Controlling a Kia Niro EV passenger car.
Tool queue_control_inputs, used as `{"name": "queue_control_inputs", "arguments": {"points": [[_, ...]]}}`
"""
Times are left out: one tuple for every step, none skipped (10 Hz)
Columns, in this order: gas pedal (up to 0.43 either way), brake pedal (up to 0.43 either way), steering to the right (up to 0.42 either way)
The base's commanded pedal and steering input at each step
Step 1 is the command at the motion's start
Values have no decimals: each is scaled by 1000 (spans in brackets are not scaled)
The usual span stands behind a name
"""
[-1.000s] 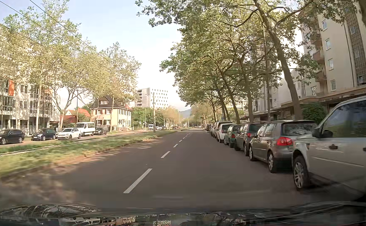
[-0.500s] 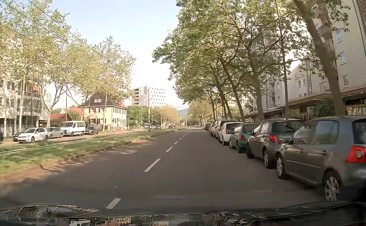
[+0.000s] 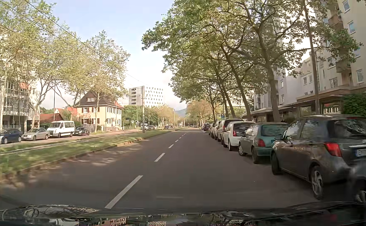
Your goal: Follow the waypoints while adhering to traffic rules and regulations
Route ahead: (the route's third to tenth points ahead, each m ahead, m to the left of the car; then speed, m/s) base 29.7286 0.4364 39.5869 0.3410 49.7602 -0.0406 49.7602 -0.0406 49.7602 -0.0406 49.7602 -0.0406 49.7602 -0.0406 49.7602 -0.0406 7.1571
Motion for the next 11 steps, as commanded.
{"name": "queue_control_inputs", "arguments": {"points": [[59, 0, 5], [59, 0, 4], [59, 0, 4], [59, 0, 3], [59, 0, 3], [47, 0, 3], [39, 0, 3], [39, 0, 2], [39, 0, 2], [39, 0, 1], [28, 0, 0]]}}
